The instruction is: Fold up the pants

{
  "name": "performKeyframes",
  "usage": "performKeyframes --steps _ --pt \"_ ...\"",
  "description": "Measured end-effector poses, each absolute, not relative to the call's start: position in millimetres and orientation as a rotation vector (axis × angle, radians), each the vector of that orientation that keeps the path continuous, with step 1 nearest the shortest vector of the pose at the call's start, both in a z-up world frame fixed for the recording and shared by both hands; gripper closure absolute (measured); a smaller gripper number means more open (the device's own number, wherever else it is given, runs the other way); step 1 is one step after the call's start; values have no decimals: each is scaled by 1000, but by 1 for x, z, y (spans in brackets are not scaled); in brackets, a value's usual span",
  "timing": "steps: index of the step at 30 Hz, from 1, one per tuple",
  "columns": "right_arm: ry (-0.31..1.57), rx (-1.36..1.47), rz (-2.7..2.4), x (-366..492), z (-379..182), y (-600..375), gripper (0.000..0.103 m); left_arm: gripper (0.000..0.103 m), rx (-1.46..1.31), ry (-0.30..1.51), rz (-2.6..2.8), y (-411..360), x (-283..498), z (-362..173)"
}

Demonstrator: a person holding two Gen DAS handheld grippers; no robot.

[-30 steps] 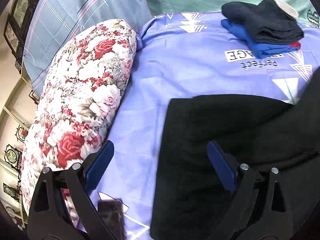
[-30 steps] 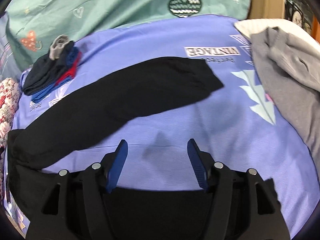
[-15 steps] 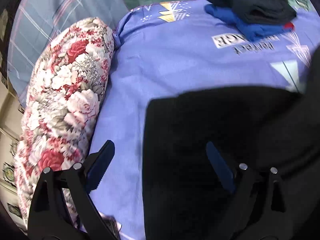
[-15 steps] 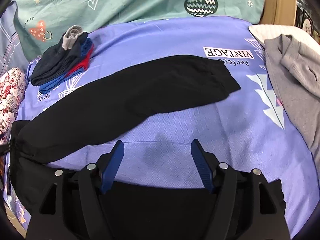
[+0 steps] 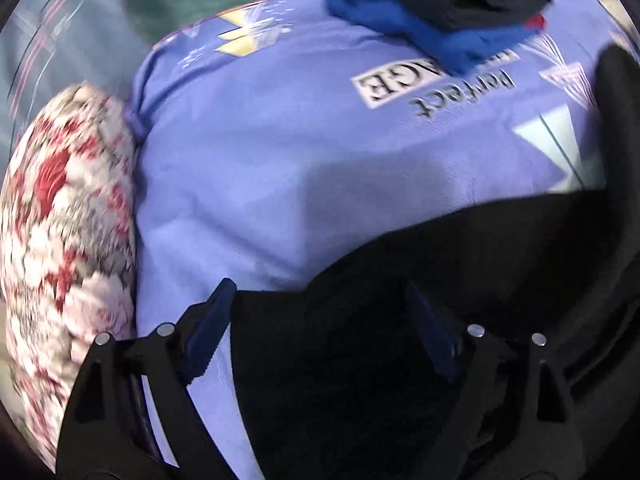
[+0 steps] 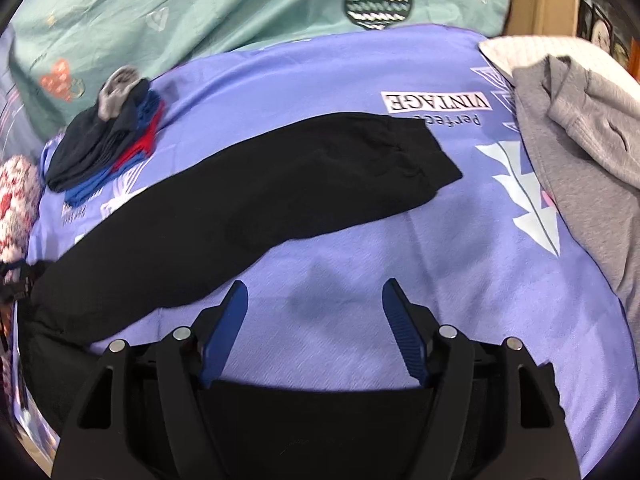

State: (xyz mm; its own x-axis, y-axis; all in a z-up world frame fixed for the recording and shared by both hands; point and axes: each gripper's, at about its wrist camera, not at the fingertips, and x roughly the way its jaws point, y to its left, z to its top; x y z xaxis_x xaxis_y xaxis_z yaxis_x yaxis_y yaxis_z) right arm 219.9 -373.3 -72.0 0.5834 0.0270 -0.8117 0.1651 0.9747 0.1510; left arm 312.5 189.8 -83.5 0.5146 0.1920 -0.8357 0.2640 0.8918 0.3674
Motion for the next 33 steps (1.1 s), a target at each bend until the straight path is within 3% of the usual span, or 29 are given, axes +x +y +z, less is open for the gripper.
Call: performKeyframes --steps 3,8,13,17,19,20,21,23,29,33 --pt "926 205 -150 246 -69 -395 33 67 508 1031 -36 193 312 -83" --pt "936 207 -278 313 -77 -435 33 71 460 1010 -19 203 302 -73" --pt "945 220 -247 372 -89 -450 33 82 461 972 -21 197 282 -61" --pt "1008 67 -303 402 -110 -442 16 82 462 1011 -14 195 282 -73" --pt "1008 119 -236 402 -111 -446 27 84 467 1035 -30 191 283 -81" --pt "1008 138 -206 401 -109 -448 40 85 462 1040 -36 190 282 -83" --pt "1002 131 -191 398 -107 -449 61 85 463 1042 -37 188 284 -85" --pt "1002 109 -161 394 -104 -445 83 85 462 1048 -33 188 288 -88" --pt "847 127 -136 351 -64 -438 88 81 442 1086 -35 192 302 -82" --pt "650 215 -106 281 -7 -453 88 69 474 1085 -38 193 301 -81"
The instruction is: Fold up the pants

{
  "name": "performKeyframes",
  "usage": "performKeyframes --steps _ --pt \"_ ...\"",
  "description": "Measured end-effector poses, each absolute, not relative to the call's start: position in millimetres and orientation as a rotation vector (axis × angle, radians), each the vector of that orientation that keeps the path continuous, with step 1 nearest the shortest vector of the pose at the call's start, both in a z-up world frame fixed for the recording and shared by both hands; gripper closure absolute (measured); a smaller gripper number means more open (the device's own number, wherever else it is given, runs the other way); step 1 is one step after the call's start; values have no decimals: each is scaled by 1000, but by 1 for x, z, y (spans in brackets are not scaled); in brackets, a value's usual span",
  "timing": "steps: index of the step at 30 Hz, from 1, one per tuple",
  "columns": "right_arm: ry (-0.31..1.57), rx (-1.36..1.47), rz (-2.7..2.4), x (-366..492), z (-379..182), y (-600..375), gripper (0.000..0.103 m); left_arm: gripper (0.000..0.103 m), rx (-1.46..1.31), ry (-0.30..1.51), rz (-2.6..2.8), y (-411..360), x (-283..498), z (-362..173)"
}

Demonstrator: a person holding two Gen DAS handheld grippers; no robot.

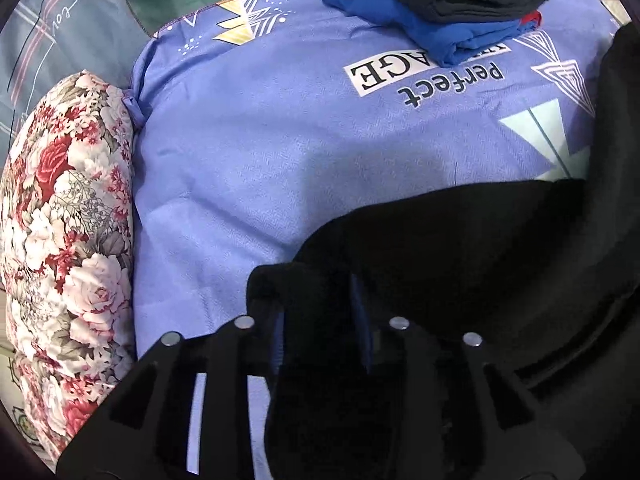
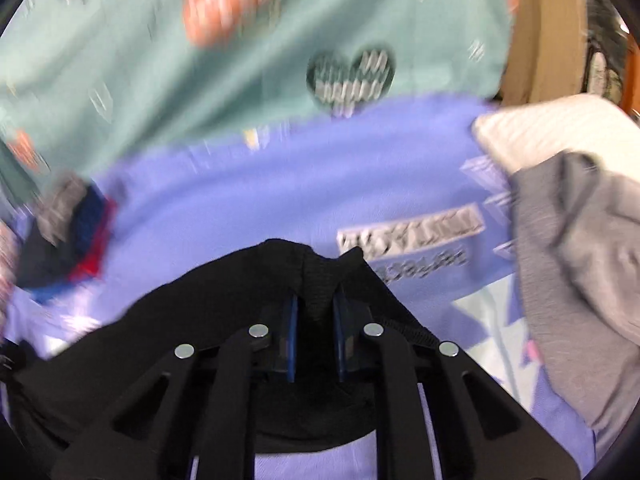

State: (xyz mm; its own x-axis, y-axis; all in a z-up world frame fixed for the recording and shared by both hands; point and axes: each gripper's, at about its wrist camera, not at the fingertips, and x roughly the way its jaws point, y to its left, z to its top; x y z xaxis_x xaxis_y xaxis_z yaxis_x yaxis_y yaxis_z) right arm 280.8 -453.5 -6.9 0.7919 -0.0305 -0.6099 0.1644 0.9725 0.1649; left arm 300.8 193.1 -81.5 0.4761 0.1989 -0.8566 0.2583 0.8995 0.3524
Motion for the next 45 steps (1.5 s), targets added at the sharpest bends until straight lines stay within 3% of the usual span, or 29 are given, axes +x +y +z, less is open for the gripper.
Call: performKeyframes --steps 1,6,13,14,15,16,23,27,35,45 --pt "603 235 -94 257 5 -459 88 59 484 1082 -42 192 300 -82" --pt "634 271 -92 180 2 -479 88 57 532 1062 -62 187 301 -88" --pt "909 351 -173 142 -92 -494 88 51 566 1063 -92 184 305 -94" --pt "916 372 -183 142 -99 -494 88 52 564 1062 -98 184 305 -95" --pt "916 379 -188 144 -102 -495 88 70 557 1062 -116 184 304 -94" --pt "913 380 -195 146 -104 -493 88 97 524 1077 -172 184 303 -93" --pt "884 353 -202 152 -88 -485 87 97 535 1013 -157 183 289 -81" --pt "838 342 -194 161 -69 -487 87 98 365 935 -99 207 292 -41" --pt "681 337 -164 222 -7 -477 87 98 286 758 63 216 287 9" --pt "882 133 -291 405 -37 -426 85 98 187 890 213 232 312 -45"
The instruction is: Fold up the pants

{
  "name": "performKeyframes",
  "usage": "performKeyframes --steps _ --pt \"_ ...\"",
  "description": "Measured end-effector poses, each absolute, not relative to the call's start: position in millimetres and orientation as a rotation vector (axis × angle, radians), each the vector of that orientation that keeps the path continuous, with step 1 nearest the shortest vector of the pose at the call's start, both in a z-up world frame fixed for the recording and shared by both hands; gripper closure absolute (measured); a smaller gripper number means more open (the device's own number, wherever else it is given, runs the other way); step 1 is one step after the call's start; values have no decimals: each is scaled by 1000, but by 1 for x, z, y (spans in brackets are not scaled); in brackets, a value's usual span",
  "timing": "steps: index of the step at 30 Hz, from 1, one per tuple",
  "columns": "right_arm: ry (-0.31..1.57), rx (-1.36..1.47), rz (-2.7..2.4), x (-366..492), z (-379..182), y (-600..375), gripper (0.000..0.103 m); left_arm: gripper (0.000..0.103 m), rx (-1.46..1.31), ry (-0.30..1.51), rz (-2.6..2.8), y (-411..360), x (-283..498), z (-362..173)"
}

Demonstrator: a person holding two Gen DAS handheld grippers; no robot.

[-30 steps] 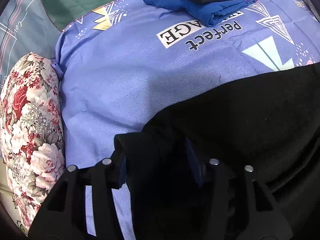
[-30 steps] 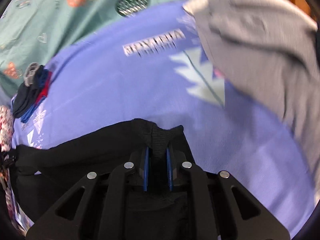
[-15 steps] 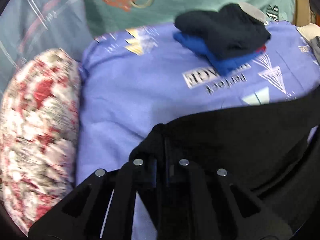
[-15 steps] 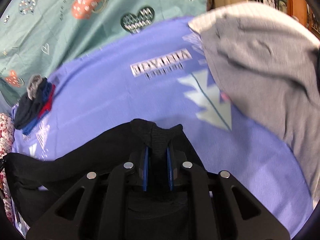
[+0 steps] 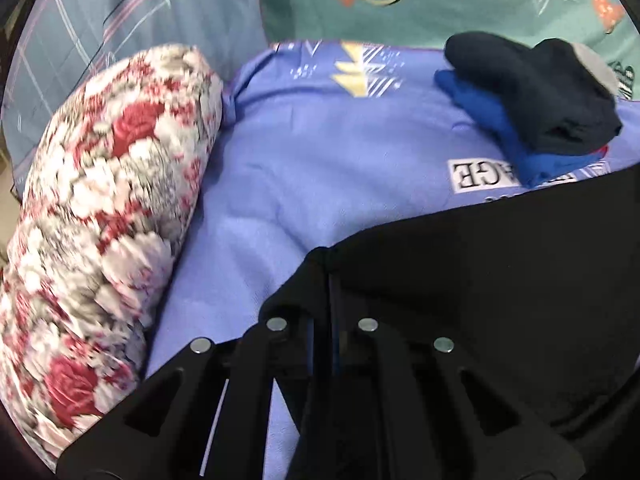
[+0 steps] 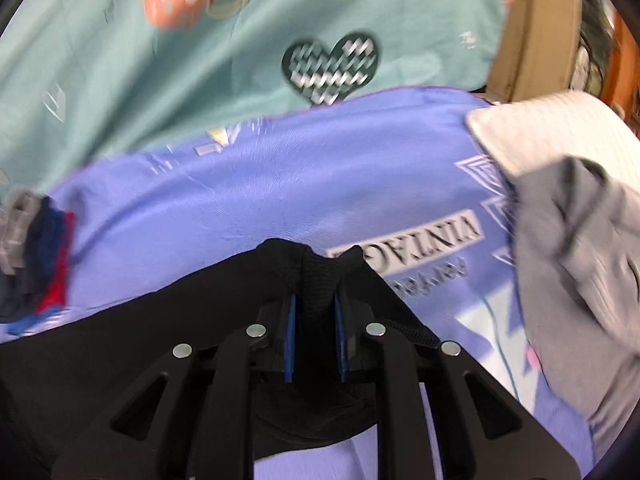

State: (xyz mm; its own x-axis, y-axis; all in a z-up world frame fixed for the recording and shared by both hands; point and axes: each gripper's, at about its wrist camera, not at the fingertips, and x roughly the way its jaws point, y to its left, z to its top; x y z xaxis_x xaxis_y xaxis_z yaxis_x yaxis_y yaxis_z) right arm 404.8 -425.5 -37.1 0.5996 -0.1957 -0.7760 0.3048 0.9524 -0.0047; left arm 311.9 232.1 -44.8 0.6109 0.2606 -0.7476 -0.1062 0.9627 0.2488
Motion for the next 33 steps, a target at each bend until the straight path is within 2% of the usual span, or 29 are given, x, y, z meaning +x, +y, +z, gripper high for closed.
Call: performKeyframes --steps 1,2,3,6,7,8,9,10,12,14,16,17,18,20,22,24,28,29,30,32,33 --pt "911 120 -326 417 -47 -424 81 97 183 898 218 234 313 -48" --pt "937 107 -351 426 -57 -423 60 97 185 907 221 235 316 -53" --pt "949 92 -370 429 -63 -423 40 92 191 920 232 236 319 -58" --pt "949 7 -457 430 -71 -421 38 84 217 973 245 236 325 -69" --pt "922 5 -487 425 -68 -425 38 77 216 982 242 235 324 -69" --pt "887 14 -506 418 -62 -429 38 69 215 984 231 234 323 -68" --pt "847 30 -516 410 -56 -435 35 45 205 983 197 230 319 -64" --pt "799 60 -531 399 -49 -445 32 12 207 979 187 226 315 -62" --pt "752 115 -569 383 -41 -468 23 2 259 932 245 216 305 -56" --pt "774 161 -496 374 -42 -489 23 2 286 914 254 215 295 -52" --pt "803 100 -455 371 -46 -491 28 2 232 930 284 229 292 -50" --pt "817 87 -402 370 -49 -488 44 2 191 942 316 239 289 -50" --pt "842 101 -330 369 -54 -484 70 2 156 946 328 245 287 -50" --pt "915 165 -169 374 -70 -477 98 2 108 935 309 248 277 -48" --pt "977 125 -80 381 -86 -464 98 2 117 921 287 241 268 -47" --pt "969 69 -114 385 -93 -459 103 2 149 914 257 227 259 -50" --pt "827 287 -311 385 -79 -494 103 2 175 958 253 209 253 -66" --pt "802 298 -290 383 -73 -494 98 2 166 962 249 206 251 -67" --pt "786 297 -269 381 -69 -494 75 2 154 956 231 199 245 -66" --pt "725 285 -300 373 -56 -501 48 2 154 931 205 188 236 -61" --pt "707 303 -320 370 -52 -511 48 2 161 915 185 180 230 -58"
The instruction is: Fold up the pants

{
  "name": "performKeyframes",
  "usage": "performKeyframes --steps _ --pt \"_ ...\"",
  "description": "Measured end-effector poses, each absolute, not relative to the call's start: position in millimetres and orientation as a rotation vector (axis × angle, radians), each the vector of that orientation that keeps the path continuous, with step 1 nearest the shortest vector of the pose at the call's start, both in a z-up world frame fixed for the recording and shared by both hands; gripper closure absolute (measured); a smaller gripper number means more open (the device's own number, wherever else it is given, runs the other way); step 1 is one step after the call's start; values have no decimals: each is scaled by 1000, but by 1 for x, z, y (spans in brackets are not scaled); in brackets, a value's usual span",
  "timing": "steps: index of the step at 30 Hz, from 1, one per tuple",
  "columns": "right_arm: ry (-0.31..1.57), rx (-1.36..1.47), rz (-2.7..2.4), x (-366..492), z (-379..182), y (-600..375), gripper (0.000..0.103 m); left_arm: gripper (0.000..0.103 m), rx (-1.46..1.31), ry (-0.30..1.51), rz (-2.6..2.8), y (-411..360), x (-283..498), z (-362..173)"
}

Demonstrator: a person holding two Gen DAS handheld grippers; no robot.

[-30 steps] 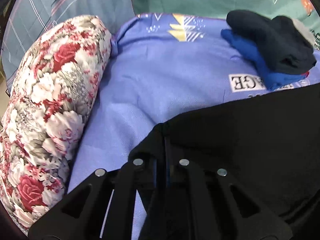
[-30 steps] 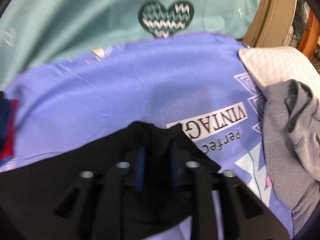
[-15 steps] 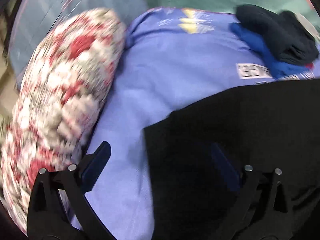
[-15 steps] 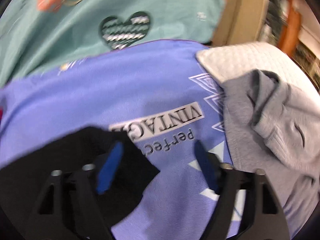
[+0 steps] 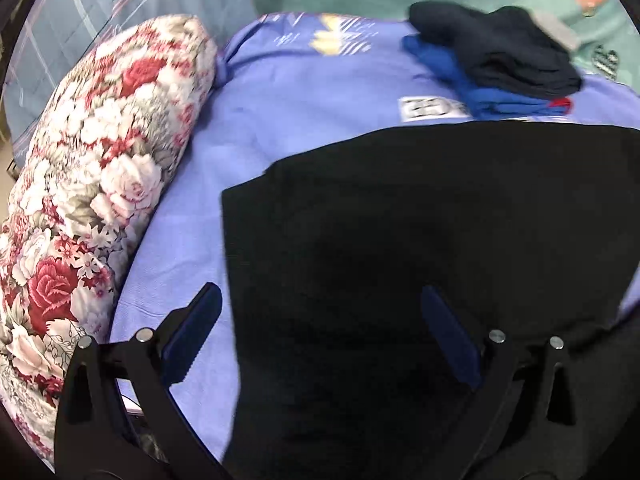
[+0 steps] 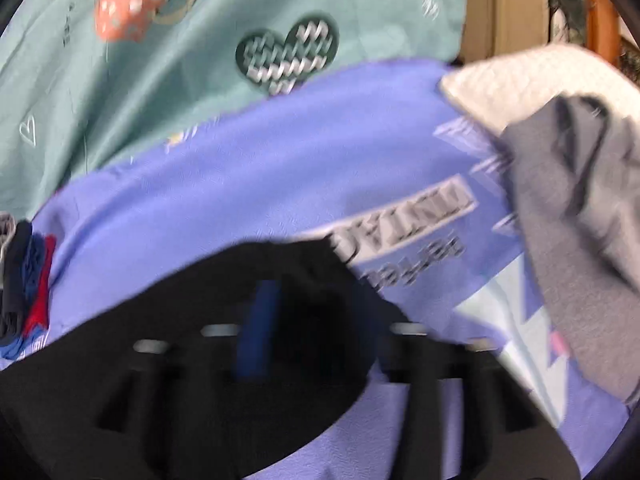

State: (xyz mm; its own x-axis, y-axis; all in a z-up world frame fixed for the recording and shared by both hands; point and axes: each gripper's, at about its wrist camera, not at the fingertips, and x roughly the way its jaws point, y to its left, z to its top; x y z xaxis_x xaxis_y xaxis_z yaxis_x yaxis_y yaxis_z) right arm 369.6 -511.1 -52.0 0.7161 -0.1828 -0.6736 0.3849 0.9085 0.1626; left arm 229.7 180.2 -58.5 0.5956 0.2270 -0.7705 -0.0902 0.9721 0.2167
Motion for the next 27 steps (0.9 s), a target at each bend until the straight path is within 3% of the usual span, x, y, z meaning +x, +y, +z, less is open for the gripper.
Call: performKeyframes --steps 4,5,13,15,27 --pt "817 303 -371 380 -68 -533 50 2 186 879 116 152 217 -53" --pt "845 283 -366 384 -75 -534 54 2 179 876 104 148 217 -53" --pt "870 301 -287 401 -89 -514 57 2 61 943 114 149 236 -78" --pt "887 288 -238 405 -86 -510 71 2 40 956 122 150 239 -83" --pt "927 239 -160 419 -88 -503 72 2 -13 982 130 157 242 -102"
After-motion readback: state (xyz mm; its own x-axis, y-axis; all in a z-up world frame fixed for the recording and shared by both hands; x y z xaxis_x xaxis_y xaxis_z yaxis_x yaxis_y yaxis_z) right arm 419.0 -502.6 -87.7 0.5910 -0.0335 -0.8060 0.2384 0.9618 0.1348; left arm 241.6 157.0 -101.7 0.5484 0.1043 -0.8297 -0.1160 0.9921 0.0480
